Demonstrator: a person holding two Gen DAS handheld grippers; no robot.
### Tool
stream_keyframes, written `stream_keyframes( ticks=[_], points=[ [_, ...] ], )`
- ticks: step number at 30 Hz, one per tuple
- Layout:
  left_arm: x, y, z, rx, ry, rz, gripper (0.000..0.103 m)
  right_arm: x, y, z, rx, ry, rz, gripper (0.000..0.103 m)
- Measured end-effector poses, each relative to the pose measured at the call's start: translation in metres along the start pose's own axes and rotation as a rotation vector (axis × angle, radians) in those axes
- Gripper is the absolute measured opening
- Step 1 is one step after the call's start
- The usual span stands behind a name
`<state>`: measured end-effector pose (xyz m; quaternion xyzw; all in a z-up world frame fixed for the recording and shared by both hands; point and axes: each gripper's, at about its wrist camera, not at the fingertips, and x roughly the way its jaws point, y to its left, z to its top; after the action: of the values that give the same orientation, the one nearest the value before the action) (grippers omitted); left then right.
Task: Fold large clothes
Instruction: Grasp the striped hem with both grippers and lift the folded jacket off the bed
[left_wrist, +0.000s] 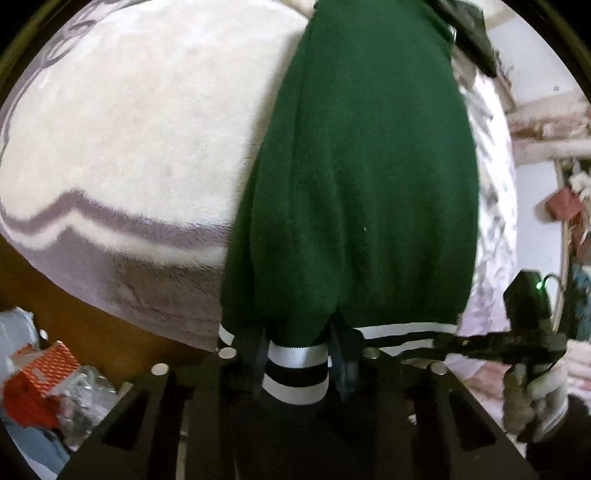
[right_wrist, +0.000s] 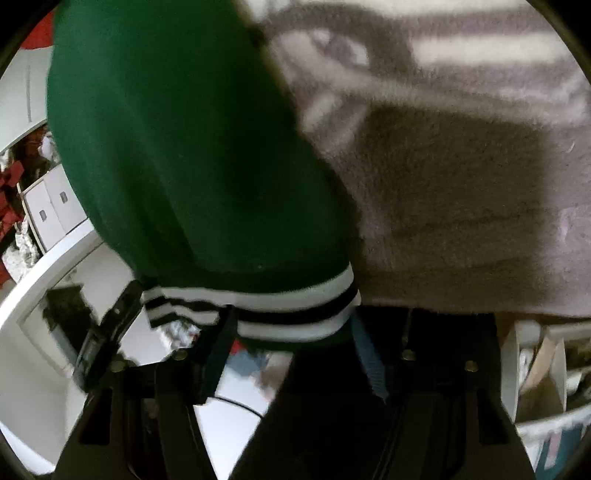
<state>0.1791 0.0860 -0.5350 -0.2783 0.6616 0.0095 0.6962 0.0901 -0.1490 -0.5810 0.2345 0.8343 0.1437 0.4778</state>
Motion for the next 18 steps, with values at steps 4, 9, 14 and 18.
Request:
stream_keyframes(
  ticks=[4,9,14,18],
  points=[
    [-0.021,0.004,-0.015,-0.003,-0.036,-0.029,0.020,-0.016,0.014,-0.020,-0.029,-0.084,-0.036,0.005],
    [0.018,0.027,-0.031,-0.042,0.026,0.014,0.019,-0.016,0.006,-0.026,0.000,-0.099,-0.093,0.005],
    [0.014,0.035,-0.033,-0.038,0.021,0.017,0.019,0.011,0.016,-0.013,-0.007,-0.057,-0.120,0.005],
    [-0.003,0.050,-0.046,-0.035,0.047,-0.019,0.022,0.013,0.020,-0.019,-0.063,-0.061,-0.112,0.005]
  ],
)
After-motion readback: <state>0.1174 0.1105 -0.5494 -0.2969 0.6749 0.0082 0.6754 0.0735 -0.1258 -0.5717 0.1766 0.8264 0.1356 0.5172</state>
